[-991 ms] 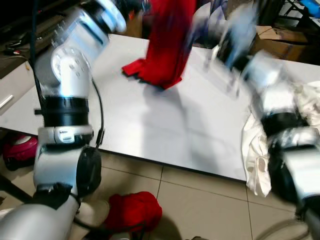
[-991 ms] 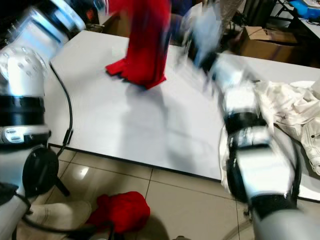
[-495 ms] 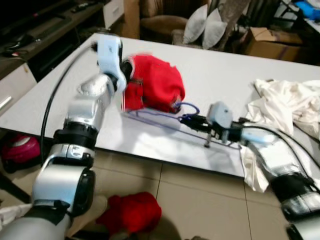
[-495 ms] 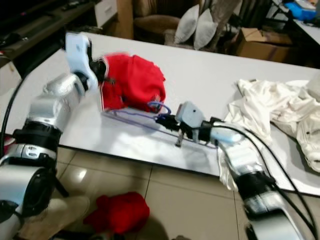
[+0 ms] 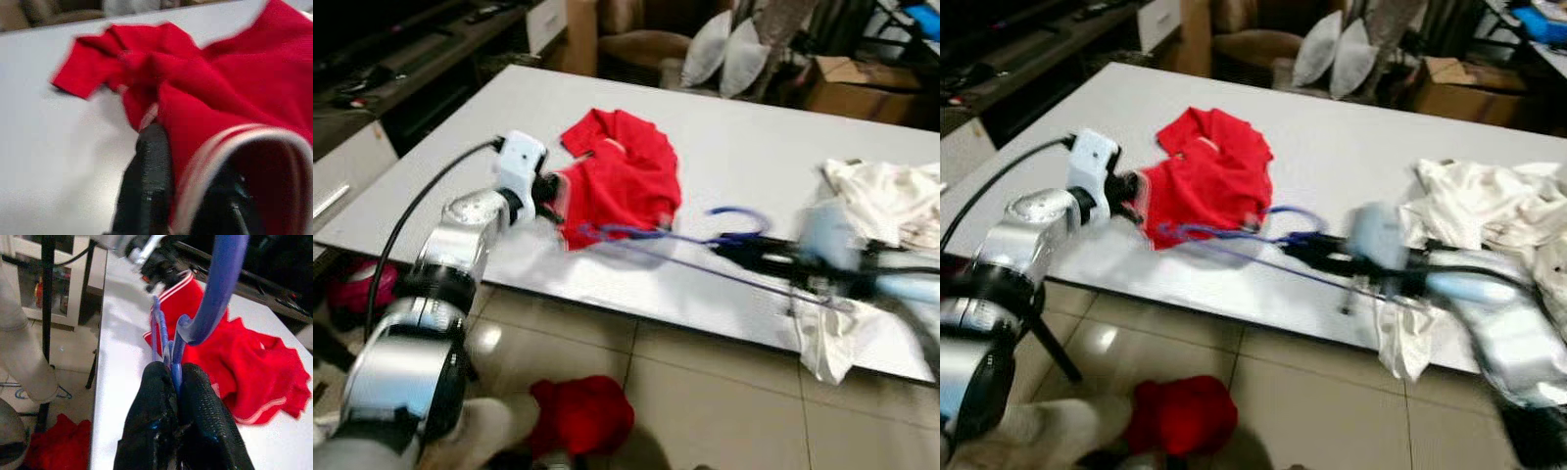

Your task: Hang hanger

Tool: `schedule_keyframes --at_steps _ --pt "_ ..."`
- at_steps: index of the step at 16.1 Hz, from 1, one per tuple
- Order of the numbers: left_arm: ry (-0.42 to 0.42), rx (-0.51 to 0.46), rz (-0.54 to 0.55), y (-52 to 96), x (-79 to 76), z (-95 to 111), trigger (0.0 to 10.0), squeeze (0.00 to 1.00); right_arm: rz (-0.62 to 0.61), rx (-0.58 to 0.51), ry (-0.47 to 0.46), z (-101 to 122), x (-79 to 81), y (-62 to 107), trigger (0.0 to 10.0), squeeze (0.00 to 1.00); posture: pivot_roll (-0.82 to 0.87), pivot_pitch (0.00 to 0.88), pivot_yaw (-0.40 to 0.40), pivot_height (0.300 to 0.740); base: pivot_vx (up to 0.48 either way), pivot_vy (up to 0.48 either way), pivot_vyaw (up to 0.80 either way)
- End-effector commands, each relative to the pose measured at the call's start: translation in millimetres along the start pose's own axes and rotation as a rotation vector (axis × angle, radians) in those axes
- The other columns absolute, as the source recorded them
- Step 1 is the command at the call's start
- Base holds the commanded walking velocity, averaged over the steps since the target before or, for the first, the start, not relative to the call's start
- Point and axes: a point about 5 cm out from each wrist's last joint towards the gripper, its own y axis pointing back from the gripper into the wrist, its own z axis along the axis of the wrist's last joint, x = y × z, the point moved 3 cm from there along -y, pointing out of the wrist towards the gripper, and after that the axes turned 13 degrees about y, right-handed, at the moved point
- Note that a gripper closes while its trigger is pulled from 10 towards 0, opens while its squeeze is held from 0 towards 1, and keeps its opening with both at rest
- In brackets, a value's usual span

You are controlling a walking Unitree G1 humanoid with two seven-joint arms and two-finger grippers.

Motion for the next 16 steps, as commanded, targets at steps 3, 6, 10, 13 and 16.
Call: schedule_keyframes --at_steps 3,6,10,13,16 --pt "-0.218 0.115 -0.233 12.9 -35.5 -13.5 10.0 1.0 -0.127 0.058 -0.084 8.9 -6.8 25.1 10.0 0.0 -0.19 0.0 0.039 0.74 0.0 0.0 0.0" --pt "-0.514 0.253 -0.273 37.4 -41.1 -22.2 10.0 1.0 -0.318 0.098 -0.228 1.8 -3.1 20.5 10.0 0.0 -0.19 0.0 0.042 0.74 0.0 0.0 0.0" --pt "-0.354 0.205 -0.289 59.7 -44.0 -14.2 10.0 1.0 -0.521 0.061 -0.319 -0.9 -7.7 -1.5 10.0 0.0 -0.17 0.0 0.033 0.74 0.0 0.0 0.0" --pt "-0.248 0.142 -0.314 78.2 -45.4 -12.4 10.0 1.0 -0.644 0.104 -0.38 -9.4 -6.9 -20.4 10.0 0.0 -0.16 0.0 0.017 0.74 0.0 0.0 0.0" --pt "-0.092 -0.031 -0.322 73.2 -53.4 14.2 10.0 1.0 -0.705 0.129 -0.35 -14.3 -5.3 -28.9 10.0 0.0 -0.15 0.0 0.013 0.74 0.0 0.0 0.0"
